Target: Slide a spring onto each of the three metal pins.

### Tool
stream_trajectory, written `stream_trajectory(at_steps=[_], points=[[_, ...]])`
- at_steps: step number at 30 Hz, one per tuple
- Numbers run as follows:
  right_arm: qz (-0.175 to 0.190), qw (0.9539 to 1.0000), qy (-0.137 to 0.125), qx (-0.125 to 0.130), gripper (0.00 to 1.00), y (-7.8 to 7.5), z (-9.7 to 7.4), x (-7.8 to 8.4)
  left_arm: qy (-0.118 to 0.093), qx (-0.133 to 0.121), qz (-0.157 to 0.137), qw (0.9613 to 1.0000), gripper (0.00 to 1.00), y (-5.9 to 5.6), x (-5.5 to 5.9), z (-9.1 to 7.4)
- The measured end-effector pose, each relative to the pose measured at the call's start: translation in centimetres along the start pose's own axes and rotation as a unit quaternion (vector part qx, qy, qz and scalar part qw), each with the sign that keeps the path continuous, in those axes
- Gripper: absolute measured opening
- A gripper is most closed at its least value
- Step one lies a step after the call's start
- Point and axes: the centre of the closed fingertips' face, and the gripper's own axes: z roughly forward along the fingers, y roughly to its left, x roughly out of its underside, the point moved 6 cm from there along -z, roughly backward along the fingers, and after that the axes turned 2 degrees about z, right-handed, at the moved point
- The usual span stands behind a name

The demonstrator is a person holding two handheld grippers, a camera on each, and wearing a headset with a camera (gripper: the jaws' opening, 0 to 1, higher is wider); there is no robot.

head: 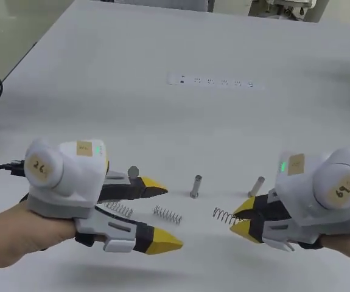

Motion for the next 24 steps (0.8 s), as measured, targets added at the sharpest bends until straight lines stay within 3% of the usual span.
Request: stream_trajectory(at_steps=[4,7,15,24], points=[[-0.029,0.9994,-0.007,-0.014,0.08,0.5,0.2,-0.6,-0.001,0.007,0.01,0.9999,0.48,0.1,-0.5,0.4],[-0.087,0.996,-0.003,-0.019,0.08,1.0,0.4,-1.0,-0.004,0.015,0.014,0.9998,0.45,-0.1,-0.7,1.0],[-0.104,0.9944,-0.003,-0.015,0.08,1.0,0.4,-1.4,-0.004,0.034,0.035,0.9988,0.38,-0.6,-0.8,2.0],[-0.124,0.992,-0.017,-0.018,0.08,1.4,0.2,-2.1,-0.02,0.045,0.051,0.9975,0.27,-0.8,-1.2,2.8]])
